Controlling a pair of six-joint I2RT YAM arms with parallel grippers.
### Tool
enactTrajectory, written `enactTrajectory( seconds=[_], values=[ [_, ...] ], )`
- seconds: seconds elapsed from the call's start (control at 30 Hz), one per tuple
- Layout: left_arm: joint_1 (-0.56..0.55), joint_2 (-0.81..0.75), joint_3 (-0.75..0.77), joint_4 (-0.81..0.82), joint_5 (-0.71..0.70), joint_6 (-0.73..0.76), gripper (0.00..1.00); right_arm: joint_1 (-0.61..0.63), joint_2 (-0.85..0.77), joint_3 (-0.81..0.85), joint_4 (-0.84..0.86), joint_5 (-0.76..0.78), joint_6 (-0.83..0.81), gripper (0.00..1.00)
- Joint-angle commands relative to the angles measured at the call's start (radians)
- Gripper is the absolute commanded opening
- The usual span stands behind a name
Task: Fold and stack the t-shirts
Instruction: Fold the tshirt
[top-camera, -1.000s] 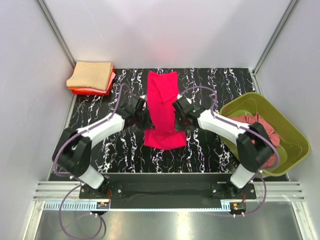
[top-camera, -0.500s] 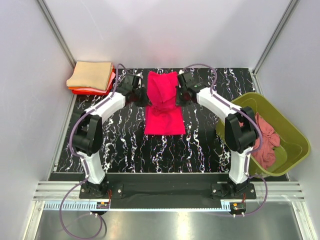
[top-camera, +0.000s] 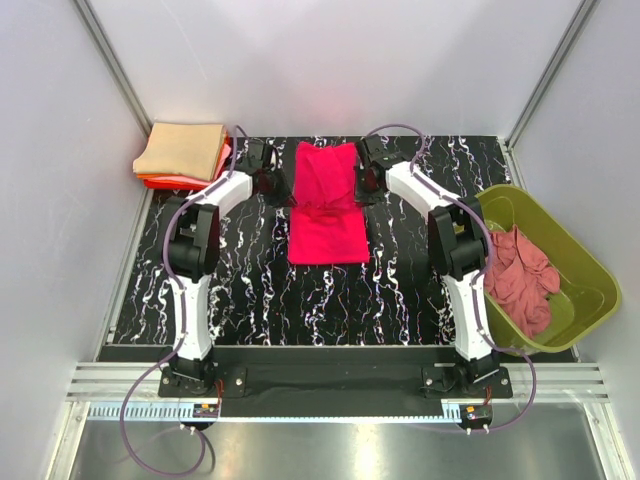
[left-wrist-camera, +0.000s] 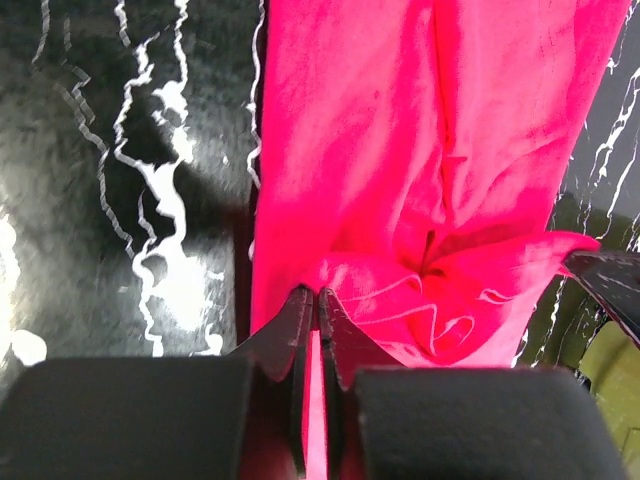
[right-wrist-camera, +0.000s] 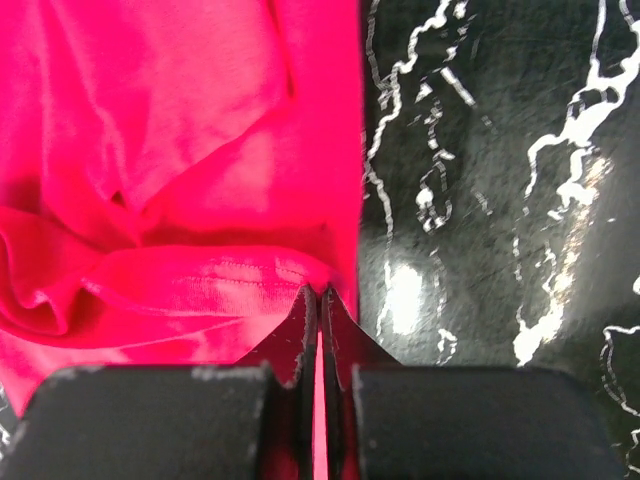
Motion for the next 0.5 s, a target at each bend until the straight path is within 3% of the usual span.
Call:
enactTrajectory(
  seconds=[0.0,0.07,0.2,0.3,0.47],
  values=[
    [0.01,0.015,0.069,0.026,0.049,0.029,0.1,-0.017,0.019,0.083,-0.023,-0.001,-0.013,0.01],
    [0.011,0.021,0.085,0.025,0.045,0.038,0.11,-0.024,0.025,0.106,-0.032,-0.001,-0.01,0.04],
    [0.022,0.033,0.108,0.014,0.031,0.055,0.26,-0.032,0.048,0.144,-0.044,0.013,-0.008,0.1],
    [0.051,0.007,0.114,0.002,0.028,0.072,0.27,-0.038,0.055,0.187,-0.063,0.019,-0.022,0.23],
    [0.065,-0.106,0.064,-0.049,-0.06,0.107,0.43,-0.041,0.022,0.203,-0.132,-0.004,-0.03,0.3]
  ],
)
